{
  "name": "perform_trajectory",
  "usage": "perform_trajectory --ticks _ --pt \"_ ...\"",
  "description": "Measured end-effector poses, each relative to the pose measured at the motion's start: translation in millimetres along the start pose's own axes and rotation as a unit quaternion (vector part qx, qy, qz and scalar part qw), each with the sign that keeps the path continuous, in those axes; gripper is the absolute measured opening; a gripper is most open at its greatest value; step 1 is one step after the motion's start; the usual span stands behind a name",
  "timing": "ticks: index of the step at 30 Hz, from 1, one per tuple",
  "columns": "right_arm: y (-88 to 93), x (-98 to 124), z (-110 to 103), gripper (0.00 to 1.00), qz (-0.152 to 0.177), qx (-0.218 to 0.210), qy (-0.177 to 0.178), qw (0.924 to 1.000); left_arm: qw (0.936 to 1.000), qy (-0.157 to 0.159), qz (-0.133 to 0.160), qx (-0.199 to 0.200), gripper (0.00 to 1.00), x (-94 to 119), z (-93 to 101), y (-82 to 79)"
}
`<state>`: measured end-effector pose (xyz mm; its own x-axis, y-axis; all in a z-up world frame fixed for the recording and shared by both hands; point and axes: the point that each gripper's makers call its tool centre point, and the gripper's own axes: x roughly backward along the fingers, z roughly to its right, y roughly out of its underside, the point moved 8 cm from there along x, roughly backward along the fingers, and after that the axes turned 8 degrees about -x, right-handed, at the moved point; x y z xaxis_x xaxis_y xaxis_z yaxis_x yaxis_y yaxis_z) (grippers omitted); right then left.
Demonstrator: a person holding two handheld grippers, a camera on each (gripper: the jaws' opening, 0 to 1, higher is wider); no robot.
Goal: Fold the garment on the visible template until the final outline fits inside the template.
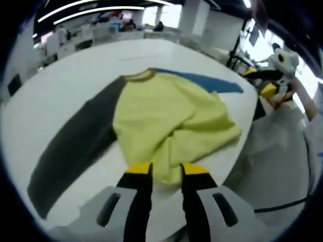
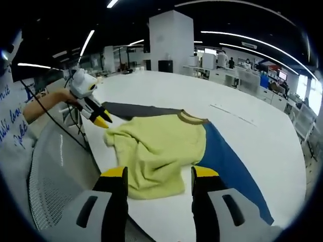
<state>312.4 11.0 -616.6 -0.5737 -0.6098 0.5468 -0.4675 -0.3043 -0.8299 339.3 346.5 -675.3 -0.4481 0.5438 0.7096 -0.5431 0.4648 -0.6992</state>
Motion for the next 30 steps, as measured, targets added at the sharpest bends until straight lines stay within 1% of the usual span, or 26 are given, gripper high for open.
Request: perform_trajectory --ticks 1,3,6,9,11,14,19,21,22,25,30 --pt "0.4 -1 1 0.47 0.0 -0.002 -0.002 1.0 1.0 0.001 0.0 0.004 0.14 -1 -0.2 0.4" --pt "0.2 -4 0 0.46 0.007 -0.017 -0.015 0.9997 1.0 0.002 -0.002 0.006 0.16 -4 -0.1 1.4" --pt "-0.1 -7 2 0.41 0.013 -0.027 -0.022 0.9993 1.0 0.004 -0.009 0.002 0.16 -6 0.9 2.8" --pt "1.0 -9 3 0.37 0.007 -0.024 -0.025 0.9994 0.9999 0.004 -0.012 0.0 0.17 -9 0.7 4.0" --pt "1.6 -11 4 0.37 0.005 -0.024 -0.027 0.9993 0.9999 0.001 -0.016 -0.002 0.16 -11 0.3 5.3" --pt "2.9 -13 6 0.34 0.004 -0.025 -0.027 0.9993 0.9999 0.002 -0.011 0.002 0.16 -13 1.0 5.3" --pt "5.0 -19 11 0.3 0.0 -0.034 -0.028 0.999 0.9997 -0.002 -0.024 -0.003 0.16 -18 -0.5 8.5" --pt "5.2 -21 12 0.28 -0.003 -0.034 -0.028 0.999 0.9995 -0.016 -0.025 -0.009 0.17 -18 -3.5 9.1" --pt "5.6 -23 14 0.28 -0.006 -0.037 -0.027 0.9989 0.9996 -0.017 -0.023 -0.006 0.18 -18 -3.8 9.1" --pt "7.8 -26 16 0.27 -0.013 -0.039 -0.028 0.9988 0.9997 -0.015 -0.018 0.003 0.16 -18 -4.6 8.6" --pt "14.2 -35 21 0.26 -0.028 -0.038 -0.026 0.9985 0.9997 -0.01 -0.024 0.002 0.15 -19 -3.1 9.5"
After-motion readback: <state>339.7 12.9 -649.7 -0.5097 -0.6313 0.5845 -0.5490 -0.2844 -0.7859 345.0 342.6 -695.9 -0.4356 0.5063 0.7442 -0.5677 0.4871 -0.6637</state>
